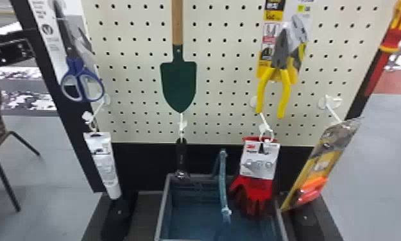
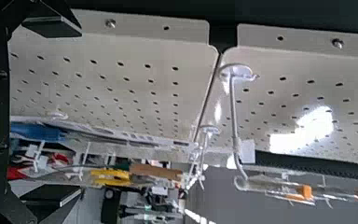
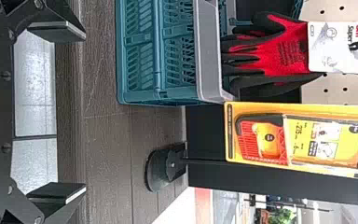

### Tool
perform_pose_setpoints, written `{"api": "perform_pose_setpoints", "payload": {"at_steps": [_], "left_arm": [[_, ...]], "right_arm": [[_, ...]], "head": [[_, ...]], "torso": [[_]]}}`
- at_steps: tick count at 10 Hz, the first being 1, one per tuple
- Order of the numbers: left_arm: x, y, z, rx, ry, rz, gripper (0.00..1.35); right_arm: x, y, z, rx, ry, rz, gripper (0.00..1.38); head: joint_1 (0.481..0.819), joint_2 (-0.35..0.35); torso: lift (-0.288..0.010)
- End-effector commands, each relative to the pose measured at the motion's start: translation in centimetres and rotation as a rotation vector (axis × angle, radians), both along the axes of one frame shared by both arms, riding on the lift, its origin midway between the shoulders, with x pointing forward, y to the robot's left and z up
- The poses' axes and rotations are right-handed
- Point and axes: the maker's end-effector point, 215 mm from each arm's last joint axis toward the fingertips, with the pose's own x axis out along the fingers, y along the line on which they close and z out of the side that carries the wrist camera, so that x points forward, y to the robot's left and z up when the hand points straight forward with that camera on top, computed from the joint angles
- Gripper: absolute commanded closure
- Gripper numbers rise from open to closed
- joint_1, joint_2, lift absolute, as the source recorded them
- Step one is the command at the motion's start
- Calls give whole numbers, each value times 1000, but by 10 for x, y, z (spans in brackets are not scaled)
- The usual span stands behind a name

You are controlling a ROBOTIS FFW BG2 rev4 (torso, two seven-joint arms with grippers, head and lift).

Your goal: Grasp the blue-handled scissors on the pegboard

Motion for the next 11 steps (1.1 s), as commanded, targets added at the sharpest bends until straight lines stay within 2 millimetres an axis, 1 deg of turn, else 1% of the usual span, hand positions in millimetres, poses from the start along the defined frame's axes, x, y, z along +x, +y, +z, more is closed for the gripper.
{"api": "perform_pose_setpoints", "payload": {"at_steps": [1,3,4,5,6,7,8,9,10,11], "left_arm": [[-8,-19,6,-47,-8,-66,121],[-10,-35,10,-59,-17,-106,121],[-10,-39,9,-57,-19,-113,124],[-8,-39,8,-40,-21,-107,179],[-8,-41,6,-31,-15,-111,340],[-6,-41,5,-24,-16,-106,680],[-5,-41,4,-13,-18,-99,800],[-5,-42,6,-10,-25,-100,828],[-5,-44,9,-4,-44,-98,1012],[-4,-44,10,-1,-54,-88,1084]], "right_arm": [[-1,0,-1,0,3,-1,157],[0,1,-2,2,3,0,159],[-1,1,-2,3,6,-1,157],[-2,0,-3,2,8,-1,157],[-2,1,-3,3,8,-2,157],[-2,1,-3,3,8,-2,159],[-3,1,-4,3,11,-2,157],[-3,1,-4,3,11,-2,159],[-2,1,-3,3,8,-2,159],[-3,1,-4,3,11,-2,157]], "head": [[549,0],[549,0],[549,0],[549,0],[549,0],[549,0],[549,0],[549,0],[549,0],[549,0]], "torso": [[-100],[-100],[-100],[-100],[-100],[-100],[-100],[-100],[-100],[-100]]}}
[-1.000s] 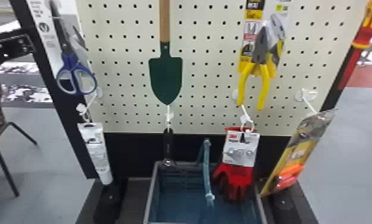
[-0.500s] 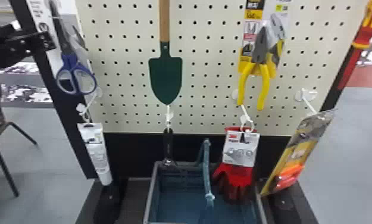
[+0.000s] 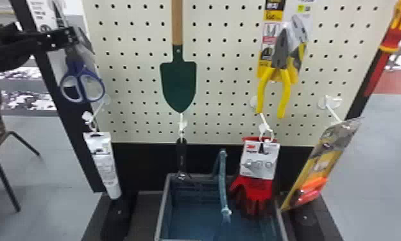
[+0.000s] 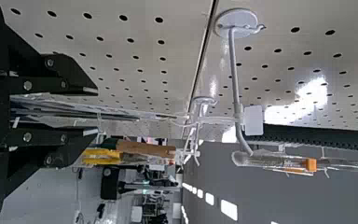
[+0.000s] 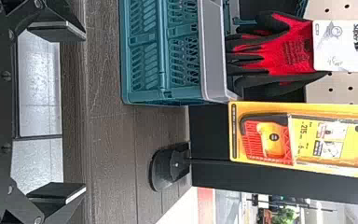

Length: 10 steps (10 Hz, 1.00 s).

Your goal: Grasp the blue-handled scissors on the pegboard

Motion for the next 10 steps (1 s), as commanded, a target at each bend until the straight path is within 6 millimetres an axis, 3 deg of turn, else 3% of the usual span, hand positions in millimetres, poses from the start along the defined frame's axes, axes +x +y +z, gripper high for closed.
{"api": "perform_pose_setpoints", "payload": {"at_steps": [1,10], "left_arm": [[-1,-2,1,6,-13,2,1084],[0,-4,-3,13,-14,4,1110]], "right_arm": [[0,0,0,0,1,0,159],[0,0,0,0,0,3,157]], "head": [[549,0],[549,0]], "torso": [[-100],[-100]]}}
